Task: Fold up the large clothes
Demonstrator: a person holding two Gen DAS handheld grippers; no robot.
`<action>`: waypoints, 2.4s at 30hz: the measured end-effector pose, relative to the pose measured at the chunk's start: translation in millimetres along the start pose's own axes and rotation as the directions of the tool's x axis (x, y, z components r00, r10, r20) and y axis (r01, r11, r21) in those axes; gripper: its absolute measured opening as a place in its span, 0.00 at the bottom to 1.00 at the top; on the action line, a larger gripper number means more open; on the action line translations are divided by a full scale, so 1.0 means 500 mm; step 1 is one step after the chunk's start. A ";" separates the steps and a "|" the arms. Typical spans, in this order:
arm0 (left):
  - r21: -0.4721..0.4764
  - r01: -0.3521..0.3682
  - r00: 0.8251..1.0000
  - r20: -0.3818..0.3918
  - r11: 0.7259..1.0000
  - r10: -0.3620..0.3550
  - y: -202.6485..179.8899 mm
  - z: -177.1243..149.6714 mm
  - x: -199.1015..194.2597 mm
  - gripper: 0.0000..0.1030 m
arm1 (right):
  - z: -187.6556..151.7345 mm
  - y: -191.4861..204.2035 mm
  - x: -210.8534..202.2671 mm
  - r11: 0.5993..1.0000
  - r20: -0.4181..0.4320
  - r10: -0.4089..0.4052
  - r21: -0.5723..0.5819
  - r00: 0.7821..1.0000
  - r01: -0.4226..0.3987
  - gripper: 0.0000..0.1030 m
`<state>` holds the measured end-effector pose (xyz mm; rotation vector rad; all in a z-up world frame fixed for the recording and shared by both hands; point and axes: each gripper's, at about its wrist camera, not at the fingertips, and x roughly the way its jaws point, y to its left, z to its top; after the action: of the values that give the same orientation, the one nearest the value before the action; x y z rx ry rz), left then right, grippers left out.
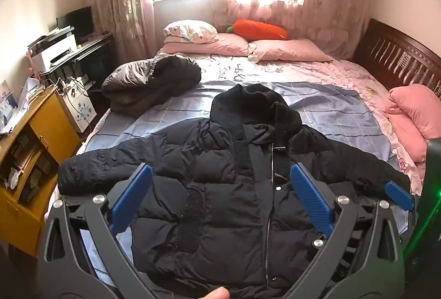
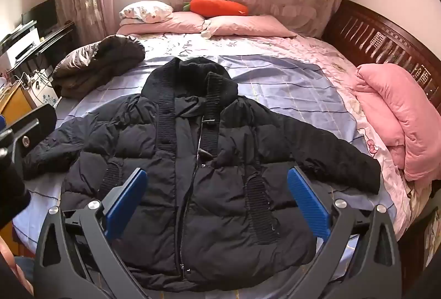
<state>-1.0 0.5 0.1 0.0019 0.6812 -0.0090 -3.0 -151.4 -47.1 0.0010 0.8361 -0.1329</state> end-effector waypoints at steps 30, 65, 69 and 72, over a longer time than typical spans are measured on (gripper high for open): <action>0.001 -0.001 1.000 -0.028 1.000 0.001 0.005 -0.009 0.015 0.98 | 0.003 0.004 0.005 1.000 -0.012 0.005 0.000 1.000 -0.005 0.99; 0.001 0.001 1.000 -0.028 1.000 -0.001 0.005 -0.008 0.017 0.98 | -0.008 0.016 0.019 1.000 -0.023 0.008 -0.004 1.000 -0.008 0.99; 0.000 0.001 1.000 -0.030 1.000 -0.001 0.005 -0.008 0.018 0.98 | -0.009 0.015 0.020 1.000 -0.024 0.009 -0.006 1.000 -0.009 0.99; 0.001 0.001 1.000 -0.028 1.000 -0.001 0.004 -0.007 0.016 0.98 | -0.010 0.017 0.022 1.000 -0.024 0.011 -0.006 1.000 -0.011 0.99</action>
<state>3.0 2.5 -7.8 0.0026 0.7093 -0.0100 1.7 -144.0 -59.2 0.0016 0.8607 -0.1203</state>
